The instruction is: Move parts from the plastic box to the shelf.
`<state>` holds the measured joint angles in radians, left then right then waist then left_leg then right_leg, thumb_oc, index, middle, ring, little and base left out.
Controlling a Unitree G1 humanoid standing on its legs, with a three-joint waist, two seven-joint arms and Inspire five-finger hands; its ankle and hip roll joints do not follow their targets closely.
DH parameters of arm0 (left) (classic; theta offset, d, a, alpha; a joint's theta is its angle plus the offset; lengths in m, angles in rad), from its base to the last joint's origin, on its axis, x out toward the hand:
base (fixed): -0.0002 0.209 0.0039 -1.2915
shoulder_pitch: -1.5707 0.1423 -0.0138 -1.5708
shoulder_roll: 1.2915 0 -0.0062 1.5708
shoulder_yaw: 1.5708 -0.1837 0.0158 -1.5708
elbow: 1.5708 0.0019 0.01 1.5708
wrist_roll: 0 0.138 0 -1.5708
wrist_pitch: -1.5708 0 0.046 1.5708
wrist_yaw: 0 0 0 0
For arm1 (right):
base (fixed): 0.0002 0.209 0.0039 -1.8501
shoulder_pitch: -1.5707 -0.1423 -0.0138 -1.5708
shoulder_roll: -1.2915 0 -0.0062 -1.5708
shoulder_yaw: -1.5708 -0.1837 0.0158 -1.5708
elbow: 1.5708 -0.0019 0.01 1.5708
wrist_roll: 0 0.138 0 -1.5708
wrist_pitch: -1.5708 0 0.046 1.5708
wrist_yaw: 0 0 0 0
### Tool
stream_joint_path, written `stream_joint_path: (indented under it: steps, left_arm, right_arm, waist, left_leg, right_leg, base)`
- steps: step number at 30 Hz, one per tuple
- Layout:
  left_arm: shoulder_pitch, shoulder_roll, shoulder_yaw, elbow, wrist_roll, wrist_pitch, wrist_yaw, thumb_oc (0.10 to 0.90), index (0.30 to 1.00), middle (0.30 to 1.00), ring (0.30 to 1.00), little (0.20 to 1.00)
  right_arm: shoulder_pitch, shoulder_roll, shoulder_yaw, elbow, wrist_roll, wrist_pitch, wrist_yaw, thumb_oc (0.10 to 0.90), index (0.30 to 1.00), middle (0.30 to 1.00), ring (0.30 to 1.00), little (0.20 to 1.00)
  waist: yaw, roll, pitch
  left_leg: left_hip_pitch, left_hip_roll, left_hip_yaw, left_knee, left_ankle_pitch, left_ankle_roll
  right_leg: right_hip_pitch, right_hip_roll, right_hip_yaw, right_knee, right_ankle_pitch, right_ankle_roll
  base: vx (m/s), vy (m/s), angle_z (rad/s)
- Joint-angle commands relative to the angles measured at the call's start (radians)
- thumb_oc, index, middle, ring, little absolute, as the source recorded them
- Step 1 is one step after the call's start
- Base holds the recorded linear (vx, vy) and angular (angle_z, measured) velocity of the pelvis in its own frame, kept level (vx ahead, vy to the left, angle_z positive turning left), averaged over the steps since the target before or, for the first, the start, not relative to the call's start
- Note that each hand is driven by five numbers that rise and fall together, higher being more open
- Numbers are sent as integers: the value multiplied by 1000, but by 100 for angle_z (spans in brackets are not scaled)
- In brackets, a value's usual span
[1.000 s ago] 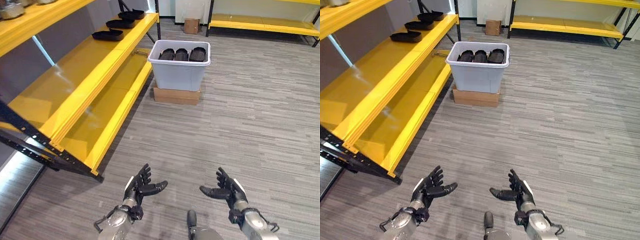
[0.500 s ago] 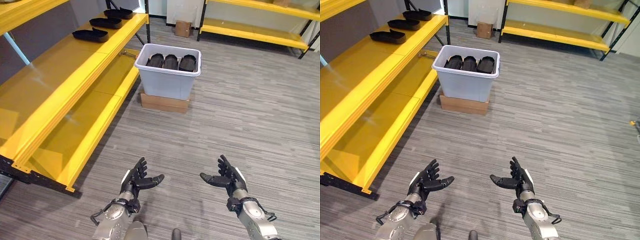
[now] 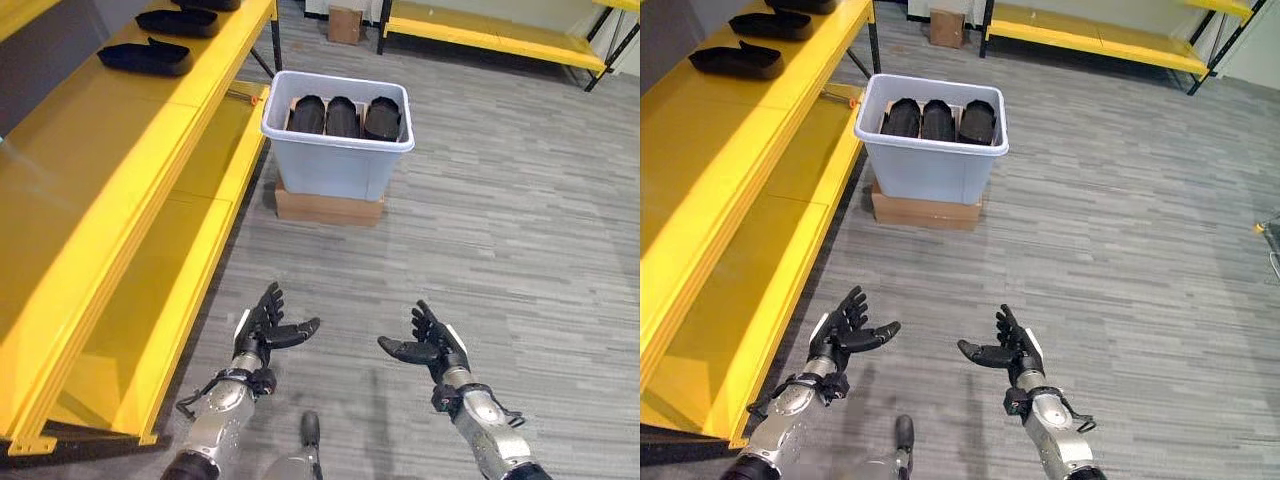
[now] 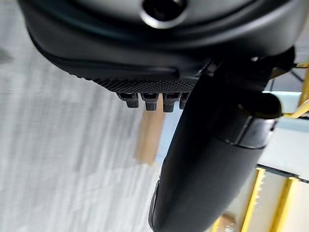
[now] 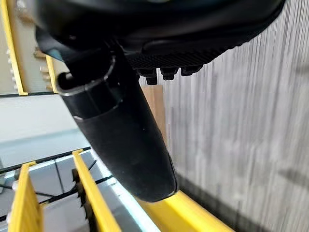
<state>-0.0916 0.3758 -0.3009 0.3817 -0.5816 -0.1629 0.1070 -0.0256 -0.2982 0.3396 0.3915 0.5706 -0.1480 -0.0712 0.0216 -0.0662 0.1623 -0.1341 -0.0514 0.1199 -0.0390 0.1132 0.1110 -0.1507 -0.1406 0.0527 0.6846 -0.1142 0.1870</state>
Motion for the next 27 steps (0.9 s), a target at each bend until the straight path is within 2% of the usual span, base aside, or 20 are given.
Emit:
stream_joint_path:
  steps: [1, 2, 3, 4, 6, 7, 8, 9, 12, 14, 15, 17, 19, 21, 22, 23, 24, 25, 27]
  left_arm:
    - [-20, 16, 15, -89, 44, -96, 10, 900, 1000, 1000, 1000, 1000]
    - [-28, 12, 11, -79, 44, -98, 12, 900, 1000, 1000, 1000, 1000]
    - [-31, 8, 11, -71, 40, -99, 10, 900, 1000, 1000, 1000, 1000]
    - [-31, 6, 12, -72, 41, -99, 7, 900, 1000, 1000, 1000, 1000]
    - [-34, -4, 8, -60, 42, -101, 5, 900, 1000, 1000, 1000, 1000]
    - [-40, -10, 8, -51, 45, -104, 7, 900, 1000, 1000, 1000, 1000]
    - [-44, -15, 9, -47, 46, -102, 7, 900, 1000, 1000, 1000, 1000]
    - [-44, -15, 9, -47, 46, -103, 7, 900, 1000, 1000, 1000, 1000]
    - [-56, -24, 16, -29, 50, -102, 8, 900, 1000, 1000, 1000, 1000]
    - [-73, -31, 15, -23, 68, -101, 11, 900, 1000, 1000, 1000, 1000]
    - [-89, -45, 2, 3, 71, -103, 10, 900, 1000, 1000, 1000, 1000]
    - [-91, -55, -5, 8, 71, -101, 10, 900, 1000, 1000, 1000, 1000]
    - [-62, -58, -3, -19, 60, -95, 6, 900, 1000, 1000, 1000, 1000]
    - [-51, -59, 2, -26, 46, -93, 2, 900, 1000, 1000, 1000, 1000]
    - [-43, -58, 6, -34, 39, -90, 3, 900, 1000, 1000, 1000, 1000]
    - [-43, -58, 6, -34, 39, -90, 3, 900, 1000, 1000, 1000, 1000]
    - [-42, -53, 12, -40, 34, -89, 1, 900, 1000, 1000, 1000, 1000]
    - [-38, -44, 23, -55, 34, -89, -3, 900, 1000, 1000, 1000, 1000]
    - [-44, -48, 17, -47, 35, -88, 2, 900, 1000, 1000, 1000, 1000]
  right_arm:
    - [-84, -21, -23, -71, -22, -79, 8, 900, 1000, 1000, 1000, 1000]
    - [-84, -19, -22, -72, -14, -80, 12, 900, 1000, 1000, 1000, 1000]
    - [-78, -21, -24, -81, -13, -79, 11, 900, 1000, 1000, 1000, 1000]
    - [-71, -23, -28, -93, -15, -80, 9, 900, 1000, 1000, 1000, 1000]
    - [-65, -26, -27, -94, -15, -83, 3, 900, 1000, 1000, 1000, 1000]
    - [-64, -26, -27, -90, -9, -84, -1, 900, 1000, 1000, 1000, 1000]
    - [-65, -25, -31, -87, -7, -87, -6, 900, 1000, 1000, 1000, 1000]
    - [-65, -25, -31, -87, -7, -87, -6, 900, 1000, 1000, 1000, 1000]
    - [-68, -18, -54, -90, -20, -93, -34, 900, 1000, 1000, 1000, 1000]
    - [-69, -19, -79, -105, -40, -97, -47, 900, 1000, 1000, 1000, 1000]
    - [-65, -22, -88, -97, -33, -99, -44, 900, 1000, 1000, 1000, 1000]
    - [-62, -31, -91, -95, -25, -100, -43, 900, 1000, 1000, 1000, 1000]
    - [-48, -49, -89, -110, -26, -100, -29, 900, 1000, 1000, 1000, 1000]
    - [-53, -55, -80, -102, -30, -99, -21, 900, 1000, 1000, 1000, 1000]
    - [-54, -59, -74, -102, -21, -103, -21, 900, 1000, 1000, 1000, 1000]
    - [-54, -58, -74, -102, -21, -103, -21, 900, 1000, 1000, 1000, 1000]
    - [-54, -61, -74, -108, -15, -106, -16, 900, 1000, 1000, 1000, 1000]
    - [-57, -68, -75, -112, -20, -107, -12, 900, 1000, 1000, 1000, 1000]
    - [-71, -76, -73, -101, -21, -107, -22, 900, 1000, 1000, 1000, 1000]
  waist:
    - [-11, 24, -6]
    - [-23, 38, 4]
    - [-38, 41, 19]
    - [-47, 47, 20]
    - [-64, 48, 30]
    - [-67, 47, 31]
    - [-71, 41, 28]
    - [-73, 44, 32]
    - [-86, 42, 33]
    - [-98, 37, 36]
    - [-115, 27, 14]
    - [-139, 38, -22]
    - [-157, 72, -59]
    - [-148, 74, -66]
    - [-142, 77, -63]
    - [-144, 73, -66]
    - [-134, 68, -56]
    - [-117, 47, -43]
    - [-96, 25, -15]
  left_leg:
    - [9, 52, -50, 43, -97, -44]
    - [30, 55, -52, 35, -102, -48]
    - [56, 47, -59, 29, -104, -49]
    - [77, 44, -61, 18, -109, -53]
    - [125, 28, -78, -2, -125, -61]
    - [143, 21, -84, -11, -134, -64]
    - [159, 12, -87, -20, -143, -70]
    - [166, 15, -89, -22, -144, -70]
    - [232, 14, -95, -42, -185, -90]
    - [305, 17, -97, -41, -242, -104]
    - [356, 24, -118, -30, -284, -115]
    - [399, 69, -139, 19, -306, -135]
    - [402, 144, -152, 156, -248, -180]
    - [353, 156, -147, 302, -143, -197]
    - [304, 176, -142, 441, -77, -200]
    - [299, 172, -145, 441, -74, -199]
    - [252, 188, -139, 564, -12, -207]
    - [205, 168, -157, 674, 15, -192]
    - [105, 142, -156, 798, -31, -160]
  right_leg:
    - [18, 101, -57, -87, 305, -16]
    - [-41, 138, -64, -85, 274, -22]
    - [-68, 148, -77, -95, 247, -27]
    - [-99, 151, -98, -158, 202, -48]
    - [-90, 121, -147, -307, 159, -74]
    - [-95, 106, -164, -402, 162, -81]
    - [-113, 89, -168, -498, 181, -77]
    - [-103, 92, -171, -505, 183, -78]
    - [-137, 20, -205, -742, 291, -35]
    - [-154, 7, -210, -772, 331, -12]
    - [-126, 2, -220, -772, 352, -17]
    - [-98, 25, -196, -772, 366, -31]
    - [-38, 91, -206, -760, 338, -69]
    - [0, 116, -218, -749, 298, -97]
    - [31, 140, -212, -754, 279, -120]
    - [27, 135, -213, -754, 280, -120]
    - [58, 152, -207, -755, 260, -143]
    - [82, 153, -185, -755, 244, -161]
    - [120, 153, -160, -763, 226, -175]
  base:
    - [239, 258, 32]
    - [233, 199, 23]
    - [292, 180, 27]
    - [292, 126, 32]
    - [311, 66, 39]
    - [322, 6, 42]
    - [219, -7, 39]
    - [240, -26, 14]
    - [334, -56, 2]
    - [606, -106, 11]
    - [787, -184, 33]
    - [750, -246, 87]
    - [699, -279, 101]
    - [400, -216, 10]
    - [258, -165, -31]
    - [241, -191, -38]
    - [247, -200, -47]
    - [287, -236, -22]
    - [203, -138, -24]
